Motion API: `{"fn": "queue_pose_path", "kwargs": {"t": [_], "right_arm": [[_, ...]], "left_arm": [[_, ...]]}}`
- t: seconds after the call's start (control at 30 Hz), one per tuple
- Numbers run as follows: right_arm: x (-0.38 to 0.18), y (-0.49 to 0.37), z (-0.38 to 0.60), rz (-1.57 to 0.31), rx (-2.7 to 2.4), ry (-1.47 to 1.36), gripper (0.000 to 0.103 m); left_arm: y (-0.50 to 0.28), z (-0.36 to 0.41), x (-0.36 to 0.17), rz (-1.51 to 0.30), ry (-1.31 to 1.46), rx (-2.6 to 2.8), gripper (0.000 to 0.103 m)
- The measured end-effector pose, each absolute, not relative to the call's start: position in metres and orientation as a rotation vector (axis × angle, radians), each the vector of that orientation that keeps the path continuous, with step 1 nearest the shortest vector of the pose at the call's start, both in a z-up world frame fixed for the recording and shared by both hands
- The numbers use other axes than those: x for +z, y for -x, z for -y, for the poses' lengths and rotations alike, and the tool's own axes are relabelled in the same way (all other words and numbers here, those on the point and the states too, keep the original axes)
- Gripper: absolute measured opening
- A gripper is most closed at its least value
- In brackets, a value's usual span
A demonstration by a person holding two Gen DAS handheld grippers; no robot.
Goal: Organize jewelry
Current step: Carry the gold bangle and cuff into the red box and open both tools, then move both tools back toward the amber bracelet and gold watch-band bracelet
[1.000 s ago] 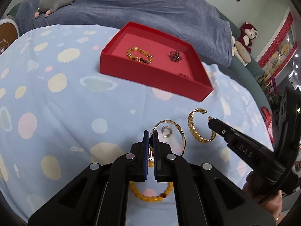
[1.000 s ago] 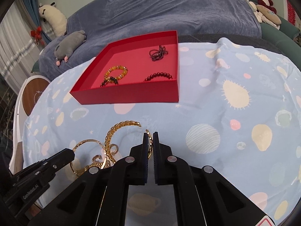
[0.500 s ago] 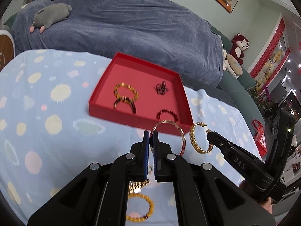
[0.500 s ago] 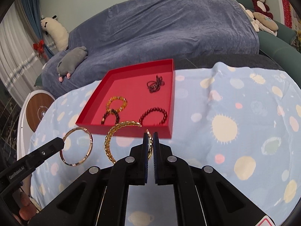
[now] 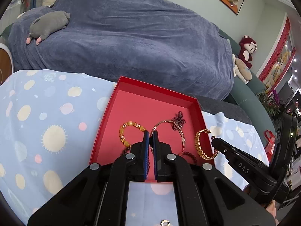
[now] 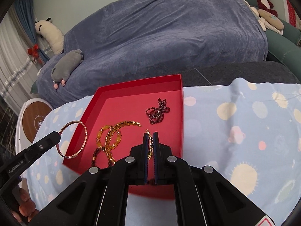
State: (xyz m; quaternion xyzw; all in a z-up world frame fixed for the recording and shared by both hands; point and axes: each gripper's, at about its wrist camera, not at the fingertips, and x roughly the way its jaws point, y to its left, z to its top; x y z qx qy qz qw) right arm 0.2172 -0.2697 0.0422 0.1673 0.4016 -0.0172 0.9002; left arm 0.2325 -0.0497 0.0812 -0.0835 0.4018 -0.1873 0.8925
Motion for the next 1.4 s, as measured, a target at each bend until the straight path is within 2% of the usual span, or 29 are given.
{"fn": "queue_pose_path", "kwargs": {"t": [0.47, 0.6, 0.73, 0.87, 0.97, 1.13, 1.27, 1.4], "right_arm": [[0.004, -0.268, 0.264, -0.890, -0.039, -0.297, 0.006], [0.006, -0.269, 0.259, -0.872, -0.046, -0.268, 0.013], [0.012, -0.262, 0.258, -0.845, -0.045, -0.267, 0.031], [0.022, -0.250, 0.255, -0.818, -0.037, -0.258, 0.033], [0.030, -0.242, 0.253, -0.806, -0.028, -0.263, 0.033], [0.046, -0.220, 0.251, -0.784, -0.019, -0.269, 0.034], [0.057, -0.197, 0.249, -0.772, -0.017, -0.266, 0.034], [0.061, -0.166, 0.246, -0.777, -0.015, -0.250, 0.034]], "left_arm": [[-0.292, 0.065, 0.038, -0.889, 0.129, -0.338, 0.004], [-0.296, 0.067, 0.036, -0.892, 0.127, -0.335, 0.004], [-0.296, 0.069, 0.036, -0.901, 0.114, -0.323, 0.005], [-0.288, 0.068, 0.041, -0.882, 0.114, -0.314, 0.005], [-0.282, 0.066, 0.047, -0.878, 0.124, -0.317, 0.013], [-0.263, 0.062, 0.064, -0.849, 0.124, -0.323, 0.033], [-0.239, 0.053, 0.074, -0.838, 0.123, -0.326, 0.042], [-0.209, 0.038, 0.078, -0.846, 0.134, -0.324, 0.042]]}}
